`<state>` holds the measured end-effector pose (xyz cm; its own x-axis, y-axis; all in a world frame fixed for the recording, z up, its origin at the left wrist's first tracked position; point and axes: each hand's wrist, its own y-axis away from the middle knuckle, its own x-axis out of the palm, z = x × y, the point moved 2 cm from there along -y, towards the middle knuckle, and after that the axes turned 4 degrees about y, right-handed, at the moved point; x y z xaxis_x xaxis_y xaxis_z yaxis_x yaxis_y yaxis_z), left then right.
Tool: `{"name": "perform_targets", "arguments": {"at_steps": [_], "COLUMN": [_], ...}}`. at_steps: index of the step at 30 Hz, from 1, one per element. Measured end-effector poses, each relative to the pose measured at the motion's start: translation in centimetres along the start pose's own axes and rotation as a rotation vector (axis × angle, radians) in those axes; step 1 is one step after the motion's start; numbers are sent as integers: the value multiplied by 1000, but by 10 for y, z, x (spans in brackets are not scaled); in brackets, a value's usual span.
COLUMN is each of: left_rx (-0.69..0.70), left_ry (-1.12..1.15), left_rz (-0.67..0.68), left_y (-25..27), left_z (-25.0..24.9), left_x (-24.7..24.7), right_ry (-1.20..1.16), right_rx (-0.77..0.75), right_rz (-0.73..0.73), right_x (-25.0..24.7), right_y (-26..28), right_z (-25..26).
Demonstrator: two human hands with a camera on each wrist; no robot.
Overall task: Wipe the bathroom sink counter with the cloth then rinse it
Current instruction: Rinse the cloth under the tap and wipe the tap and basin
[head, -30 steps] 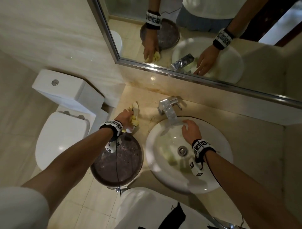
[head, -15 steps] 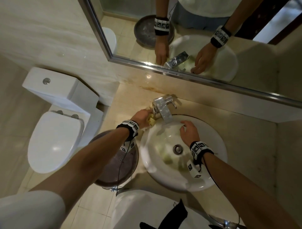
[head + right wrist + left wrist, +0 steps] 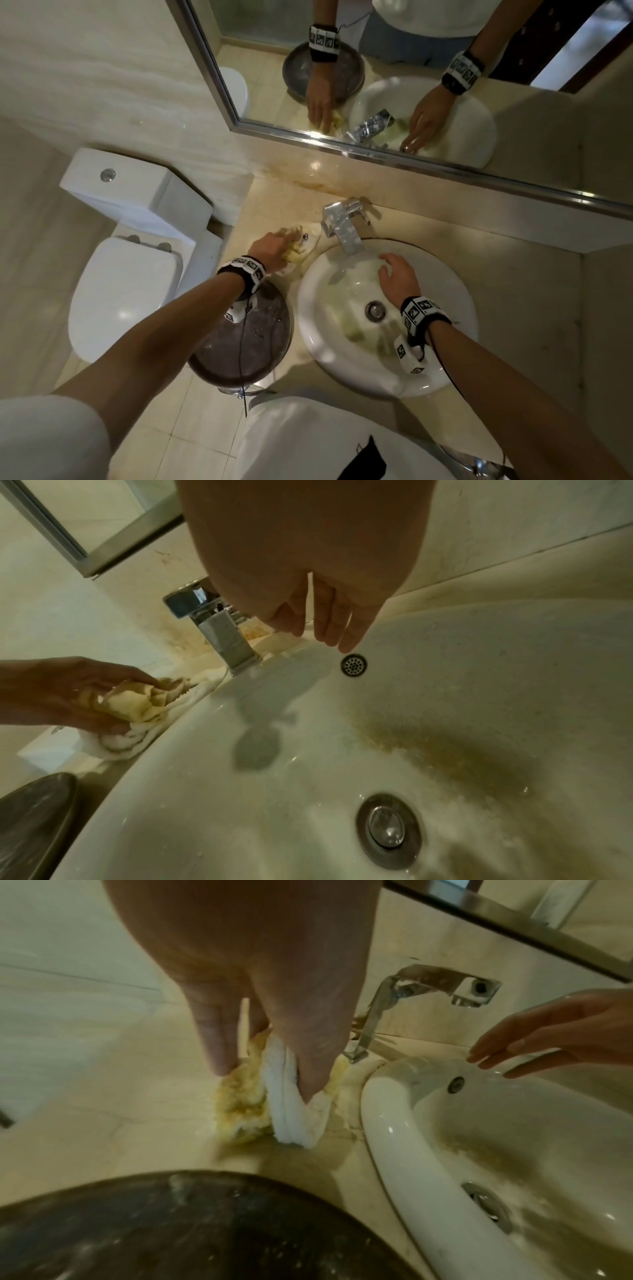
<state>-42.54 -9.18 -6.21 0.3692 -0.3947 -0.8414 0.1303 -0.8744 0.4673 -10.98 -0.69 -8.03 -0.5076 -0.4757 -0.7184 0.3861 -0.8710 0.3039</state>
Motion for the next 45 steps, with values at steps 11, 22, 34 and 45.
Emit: {"name": "perform_targets", "arguments": {"at_steps": [11, 22, 34, 45], "left_rx": [-149, -75, -221, -120], "left_ry": [46, 139, 188, 164], "left_rz": [75, -87, 44, 237], "left_y": [21, 56, 107, 128], "left_z": [-8, -49, -95, -150], "left_x": [27, -2, 74, 112], "right_ry": [-13, -47, -79, -62], "right_rx": [50, 66, -68, -82], "right_rz": [-16, -23, -11, 36], "right_x": [3, -18, -11, -11], "right_y": [41, 60, 102, 121], "right_z": [-15, -38, -31, -40]}}
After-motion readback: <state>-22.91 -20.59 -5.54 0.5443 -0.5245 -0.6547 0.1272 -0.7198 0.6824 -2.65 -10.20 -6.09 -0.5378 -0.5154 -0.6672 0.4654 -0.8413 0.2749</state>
